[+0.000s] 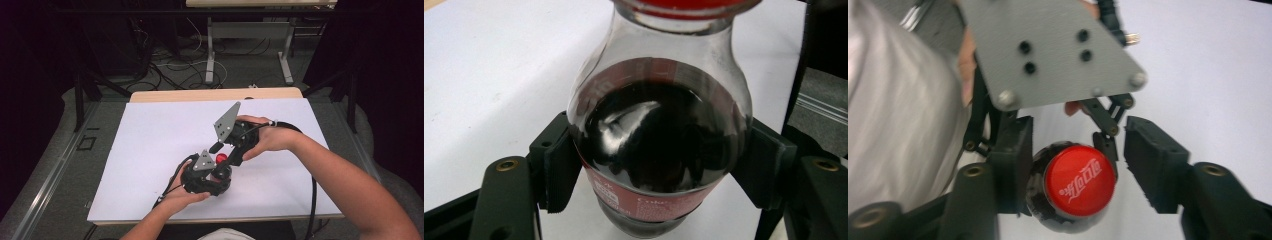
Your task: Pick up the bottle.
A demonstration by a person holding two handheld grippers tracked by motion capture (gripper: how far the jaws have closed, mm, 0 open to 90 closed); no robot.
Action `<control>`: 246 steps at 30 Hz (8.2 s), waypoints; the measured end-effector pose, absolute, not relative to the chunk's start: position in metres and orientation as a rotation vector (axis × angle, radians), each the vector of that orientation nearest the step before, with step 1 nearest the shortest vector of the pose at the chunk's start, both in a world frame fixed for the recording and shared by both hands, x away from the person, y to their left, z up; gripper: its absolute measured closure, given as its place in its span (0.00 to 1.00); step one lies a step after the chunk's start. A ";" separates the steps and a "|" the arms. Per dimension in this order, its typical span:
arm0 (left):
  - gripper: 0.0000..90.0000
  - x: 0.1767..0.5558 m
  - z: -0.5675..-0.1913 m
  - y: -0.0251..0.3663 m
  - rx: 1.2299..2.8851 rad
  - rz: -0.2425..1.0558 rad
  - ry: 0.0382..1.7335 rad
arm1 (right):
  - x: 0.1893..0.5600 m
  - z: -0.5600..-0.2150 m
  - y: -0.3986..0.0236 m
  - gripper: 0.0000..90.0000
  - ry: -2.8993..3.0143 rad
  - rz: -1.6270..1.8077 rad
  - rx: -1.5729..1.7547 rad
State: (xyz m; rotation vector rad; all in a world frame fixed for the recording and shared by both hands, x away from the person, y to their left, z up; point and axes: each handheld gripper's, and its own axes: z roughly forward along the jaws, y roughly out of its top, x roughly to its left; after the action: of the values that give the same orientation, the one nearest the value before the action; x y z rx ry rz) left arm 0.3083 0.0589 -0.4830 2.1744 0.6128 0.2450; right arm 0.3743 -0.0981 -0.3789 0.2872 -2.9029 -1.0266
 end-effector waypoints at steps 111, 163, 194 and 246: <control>0.33 0.302 -0.476 0.064 2.117 0.320 0.689 | 0.369 -0.354 -0.081 0.67 -3.038 -0.795 0.340; 0.33 0.301 -0.475 0.065 2.104 0.330 0.709 | 0.368 -0.347 -0.082 0.67 -3.063 -0.754 0.348; 0.33 0.304 -0.473 0.069 2.097 0.366 0.776 | 0.346 -0.354 -0.074 0.59 -3.108 -0.888 -0.420; 0.33 0.304 -0.469 0.073 2.058 0.349 0.776 | 0.340 -0.364 -0.085 0.67 -3.061 -1.242 -0.415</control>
State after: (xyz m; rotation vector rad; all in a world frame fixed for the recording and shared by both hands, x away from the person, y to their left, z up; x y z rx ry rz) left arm 0.3044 0.0728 -0.4685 2.0581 0.7758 0.3494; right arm 0.3402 -0.0845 -0.3644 -0.4151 -3.0608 -1.2422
